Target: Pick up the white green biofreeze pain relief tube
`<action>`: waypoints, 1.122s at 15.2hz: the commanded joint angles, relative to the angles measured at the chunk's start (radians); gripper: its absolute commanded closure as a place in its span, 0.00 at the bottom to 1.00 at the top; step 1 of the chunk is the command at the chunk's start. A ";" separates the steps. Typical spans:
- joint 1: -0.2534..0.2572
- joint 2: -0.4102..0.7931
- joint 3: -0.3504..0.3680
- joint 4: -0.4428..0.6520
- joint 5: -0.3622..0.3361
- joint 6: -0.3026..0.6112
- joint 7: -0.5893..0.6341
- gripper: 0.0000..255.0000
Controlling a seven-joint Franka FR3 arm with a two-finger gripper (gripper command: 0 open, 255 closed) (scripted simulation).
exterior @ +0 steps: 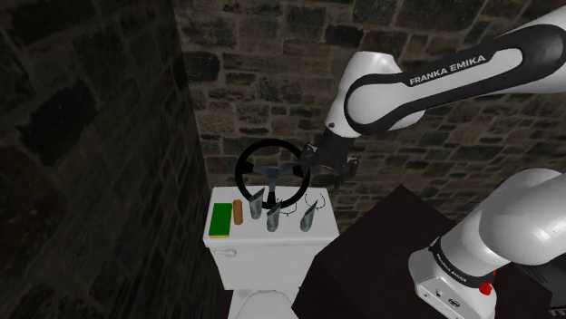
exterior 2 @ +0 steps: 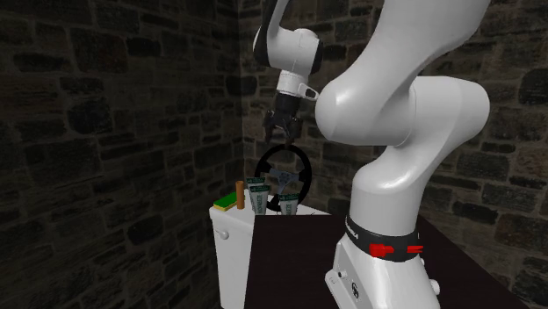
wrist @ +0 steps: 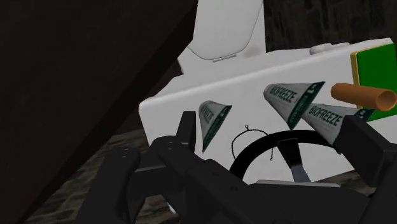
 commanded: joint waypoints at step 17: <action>0.072 0.784 0.034 0.277 -0.009 0.608 0.565 0.00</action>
